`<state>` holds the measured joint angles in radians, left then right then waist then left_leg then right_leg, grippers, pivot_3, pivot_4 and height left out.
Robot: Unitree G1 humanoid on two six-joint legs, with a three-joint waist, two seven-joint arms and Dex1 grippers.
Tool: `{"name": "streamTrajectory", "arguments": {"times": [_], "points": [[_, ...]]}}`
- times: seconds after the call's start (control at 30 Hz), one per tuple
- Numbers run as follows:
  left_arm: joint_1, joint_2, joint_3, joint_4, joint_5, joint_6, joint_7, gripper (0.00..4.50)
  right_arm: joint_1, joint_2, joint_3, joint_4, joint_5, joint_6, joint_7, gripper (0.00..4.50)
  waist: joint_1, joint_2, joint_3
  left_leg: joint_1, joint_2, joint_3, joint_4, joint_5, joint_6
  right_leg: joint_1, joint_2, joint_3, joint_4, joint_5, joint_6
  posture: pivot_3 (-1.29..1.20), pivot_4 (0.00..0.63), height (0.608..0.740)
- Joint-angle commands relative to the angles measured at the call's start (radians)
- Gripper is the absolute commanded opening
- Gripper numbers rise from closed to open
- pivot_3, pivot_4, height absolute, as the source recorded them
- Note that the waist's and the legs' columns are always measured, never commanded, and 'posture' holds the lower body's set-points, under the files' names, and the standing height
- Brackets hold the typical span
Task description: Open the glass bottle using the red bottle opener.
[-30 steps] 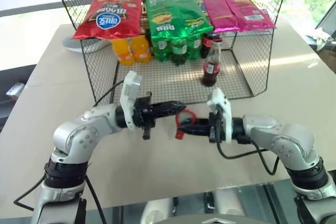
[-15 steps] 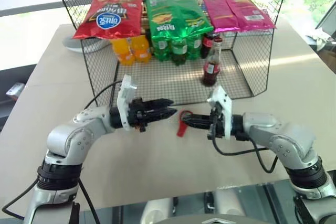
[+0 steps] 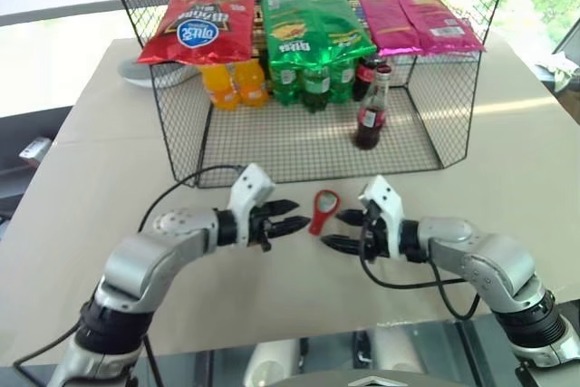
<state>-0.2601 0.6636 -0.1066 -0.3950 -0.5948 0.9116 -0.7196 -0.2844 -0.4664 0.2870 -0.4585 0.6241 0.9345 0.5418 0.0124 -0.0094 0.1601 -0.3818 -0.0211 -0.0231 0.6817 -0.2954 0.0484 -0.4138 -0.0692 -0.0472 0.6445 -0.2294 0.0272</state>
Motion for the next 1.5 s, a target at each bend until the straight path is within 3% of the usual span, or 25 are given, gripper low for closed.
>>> {"name": "streamTrajectory", "arguments": {"times": [0.03,0.3,0.5,0.73,0.93,1.23,1.5], "points": [[-0.102,0.002,-0.074,0.057,0.059,0.034,0.004,2.23,-0.009,0.028,-0.011,-0.026,-0.01,0.007,-0.026,3.27,0.0,0.0,0.0,0.0,0.0,0.0,0.0,0.0,0.0,0.0,0.001,0.0,0.001,0.0,0.0,0.0,0.15,0.74],[-0.203,0.03,-0.241,0.038,0.111,0.147,-0.028,2.23,0.03,0.037,-0.065,-0.054,-0.012,0.027,-0.066,3.27,0.001,0.0,0.0,0.0,0.0,0.001,0.0,0.0,-0.001,0.0,0.004,0.001,0.0,0.0,0.0,0.0,0.15,0.74],[-0.283,-0.019,-0.319,0.068,0.141,0.24,-0.006,2.23,0.077,0.04,-0.125,-0.105,-0.003,0.053,-0.109,3.27,0.004,0.0,-0.001,0.0,-0.003,0.001,0.001,0.0,-0.001,0.001,0.003,0.001,-0.001,0.0,0.0,0.0,0.15,0.74],[-0.342,-0.035,-0.269,0.108,0.085,0.327,-0.07,2.23,0.093,0.045,-0.137,-0.128,-0.002,0.07,-0.129,3.27,0.004,0.0,-0.001,0.0,-0.003,0.0,0.002,0.0,0.0,0.002,0.002,0.0,0.0,0.0,0.001,0.0,0.15,0.74],[-0.35,-0.026,-0.169,0.124,0.052,0.358,-0.08,2.23,0.036,0.027,0.018,-0.047,-0.136,0.001,-0.112,3.27,-0.001,0.0,0.0,-0.001,-0.003,0.0,0.002,0.001,0.0,0.0,0.003,0.0,0.0,0.0,0.001,0.0,0.15,0.74],[-0.299,0.1,-0.061,0.103,0.071,0.324,-0.051,2.23,-0.059,0.084,0.089,0.086,-0.068,0.003,0.111,3.27,-0.033,-0.001,0.0,0.003,0.001,-0.002,0.0,0.001,-0.001,0.0,0.006,0.004,0.003,0.0,0.0,0.0,0.15,0.74],[-0.244,0.096,-0.02,0.053,0.072,0.311,0.001,2.23,-0.143,0.141,0.146,0.217,-0.115,-0.049,0.21,3.27,-0.024,-0.001,0.0,0.001,-0.002,-0.002,0.0,0.001,-0.001,-0.001,0.005,0.004,0.002,0.0,0.0,0.0,0.15,0.74]]}}
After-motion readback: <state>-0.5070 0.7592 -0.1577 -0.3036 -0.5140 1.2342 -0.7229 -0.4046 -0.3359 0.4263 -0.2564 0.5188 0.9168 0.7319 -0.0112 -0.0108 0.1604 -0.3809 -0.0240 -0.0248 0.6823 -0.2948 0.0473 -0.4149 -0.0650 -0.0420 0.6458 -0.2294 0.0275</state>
